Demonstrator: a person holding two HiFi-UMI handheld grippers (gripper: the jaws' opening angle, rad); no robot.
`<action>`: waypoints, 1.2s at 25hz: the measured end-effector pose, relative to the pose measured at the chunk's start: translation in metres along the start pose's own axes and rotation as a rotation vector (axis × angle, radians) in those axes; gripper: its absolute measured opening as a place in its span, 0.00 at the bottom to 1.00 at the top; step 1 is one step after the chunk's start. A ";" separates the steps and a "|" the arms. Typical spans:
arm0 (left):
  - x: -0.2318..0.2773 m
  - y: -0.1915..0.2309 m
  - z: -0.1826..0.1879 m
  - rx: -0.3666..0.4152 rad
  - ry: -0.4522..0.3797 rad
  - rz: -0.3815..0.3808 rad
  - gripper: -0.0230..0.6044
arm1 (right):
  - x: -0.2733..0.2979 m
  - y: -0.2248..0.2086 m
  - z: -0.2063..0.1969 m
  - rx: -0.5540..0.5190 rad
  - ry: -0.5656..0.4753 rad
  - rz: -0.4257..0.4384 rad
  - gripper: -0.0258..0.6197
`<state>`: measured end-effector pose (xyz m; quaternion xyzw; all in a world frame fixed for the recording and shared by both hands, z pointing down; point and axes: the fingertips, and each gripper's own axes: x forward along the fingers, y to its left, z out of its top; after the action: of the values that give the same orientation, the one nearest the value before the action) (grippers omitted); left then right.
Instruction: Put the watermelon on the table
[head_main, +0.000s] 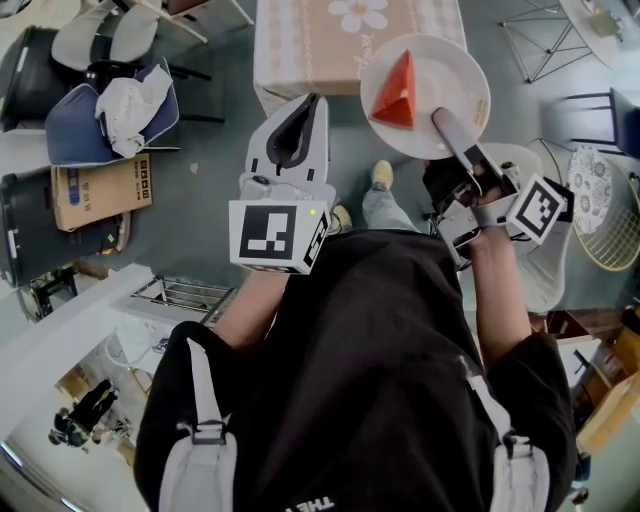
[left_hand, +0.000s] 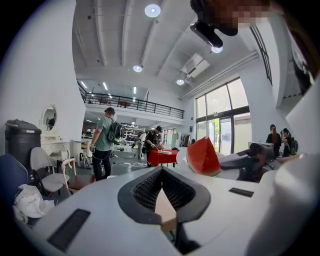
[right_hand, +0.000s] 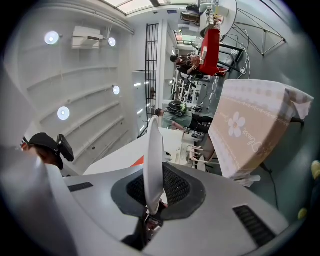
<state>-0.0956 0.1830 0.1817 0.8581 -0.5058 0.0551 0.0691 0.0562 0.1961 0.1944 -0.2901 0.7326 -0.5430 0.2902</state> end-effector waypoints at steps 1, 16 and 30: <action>0.004 0.001 0.001 0.000 0.001 0.001 0.04 | 0.003 -0.001 0.003 0.000 0.001 0.001 0.08; 0.063 0.015 0.009 -0.003 0.007 0.017 0.04 | 0.035 -0.026 0.053 0.013 0.017 -0.006 0.08; 0.111 0.014 0.009 0.000 0.034 0.039 0.04 | 0.054 -0.048 0.092 0.040 0.053 -0.005 0.08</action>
<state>-0.0536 0.0792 0.1924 0.8471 -0.5211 0.0710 0.0768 0.0939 0.0866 0.2124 -0.2717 0.7283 -0.5658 0.2752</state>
